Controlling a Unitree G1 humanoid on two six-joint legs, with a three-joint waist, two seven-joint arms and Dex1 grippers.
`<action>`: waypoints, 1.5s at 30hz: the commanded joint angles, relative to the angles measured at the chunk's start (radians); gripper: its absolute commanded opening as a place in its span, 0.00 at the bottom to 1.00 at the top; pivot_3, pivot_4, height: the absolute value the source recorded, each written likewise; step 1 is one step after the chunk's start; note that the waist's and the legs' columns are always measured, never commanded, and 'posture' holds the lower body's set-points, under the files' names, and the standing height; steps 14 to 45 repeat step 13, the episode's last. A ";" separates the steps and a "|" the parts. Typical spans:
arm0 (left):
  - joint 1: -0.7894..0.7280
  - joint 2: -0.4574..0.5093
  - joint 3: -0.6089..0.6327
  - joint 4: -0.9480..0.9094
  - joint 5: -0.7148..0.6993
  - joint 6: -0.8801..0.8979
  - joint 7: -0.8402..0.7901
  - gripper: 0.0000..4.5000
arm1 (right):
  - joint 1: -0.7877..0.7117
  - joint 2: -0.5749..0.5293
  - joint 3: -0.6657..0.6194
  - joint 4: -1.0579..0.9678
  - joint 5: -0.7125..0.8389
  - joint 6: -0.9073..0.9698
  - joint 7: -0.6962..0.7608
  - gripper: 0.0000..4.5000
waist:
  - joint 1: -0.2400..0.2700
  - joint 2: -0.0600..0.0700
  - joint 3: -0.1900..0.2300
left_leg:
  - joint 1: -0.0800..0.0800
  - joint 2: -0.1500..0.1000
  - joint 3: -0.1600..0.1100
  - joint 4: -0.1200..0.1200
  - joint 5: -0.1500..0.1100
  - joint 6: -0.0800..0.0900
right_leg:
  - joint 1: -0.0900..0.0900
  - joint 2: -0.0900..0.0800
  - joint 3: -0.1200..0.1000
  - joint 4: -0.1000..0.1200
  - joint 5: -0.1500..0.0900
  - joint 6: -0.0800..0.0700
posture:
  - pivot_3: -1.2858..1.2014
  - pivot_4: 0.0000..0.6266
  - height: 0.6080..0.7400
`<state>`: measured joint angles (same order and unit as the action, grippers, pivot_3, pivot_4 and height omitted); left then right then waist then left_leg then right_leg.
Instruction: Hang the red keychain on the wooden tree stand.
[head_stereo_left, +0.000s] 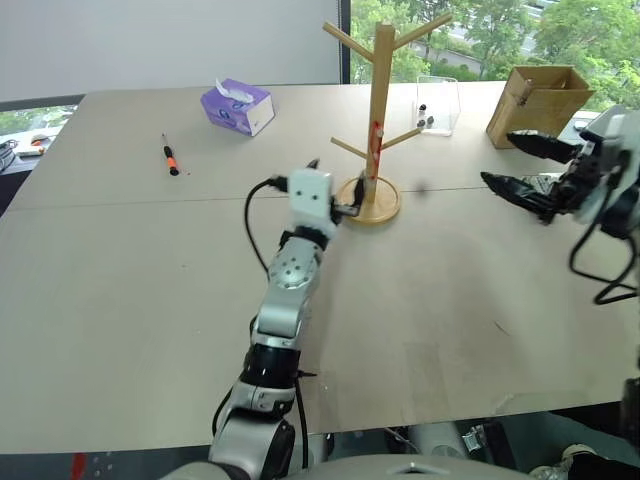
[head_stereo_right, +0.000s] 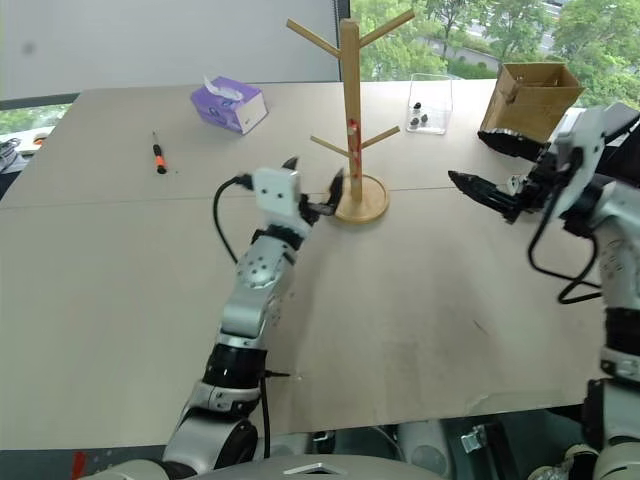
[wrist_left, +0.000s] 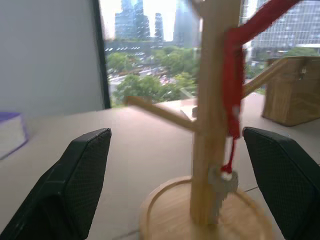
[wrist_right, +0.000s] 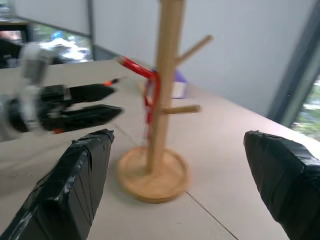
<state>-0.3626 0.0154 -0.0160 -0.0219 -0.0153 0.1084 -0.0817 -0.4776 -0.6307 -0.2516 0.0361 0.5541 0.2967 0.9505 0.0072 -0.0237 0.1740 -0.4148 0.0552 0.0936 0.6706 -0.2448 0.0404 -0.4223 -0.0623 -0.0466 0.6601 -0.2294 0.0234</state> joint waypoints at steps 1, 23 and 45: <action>0.072 0.065 0.100 -0.078 0.000 0.020 0.036 0.97 | 0.025 0.115 -0.017 -0.007 -0.121 -0.138 -0.234 1.00 | -0.001 0.000 0.000 | 0.000 0.000 0.000 0.000 0.001 -0.002 | 0.000 0.000 0.000 0.000 0.000 0.000 | 0.52 0.24 1.00; 0.198 0.200 0.283 -0.021 -0.051 -0.069 0.026 0.97 | 0.138 0.420 0.074 0.130 -0.436 -0.335 -0.709 1.00 | 0.007 0.000 0.000 | 0.000 0.000 0.002 0.000 0.002 -0.003 | 0.000 -0.003 0.000 0.001 0.000 0.000 | 0.52 0.24 1.00; 0.198 0.200 0.283 -0.021 -0.051 -0.069 0.026 0.97 | 0.138 0.420 0.074 0.130 -0.436 -0.335 -0.709 1.00 | 0.007 0.000 0.000 | 0.000 0.000 0.002 0.000 0.002 -0.003 | 0.000 -0.003 0.000 0.001 0.000 0.000 | 0.52 0.24 1.00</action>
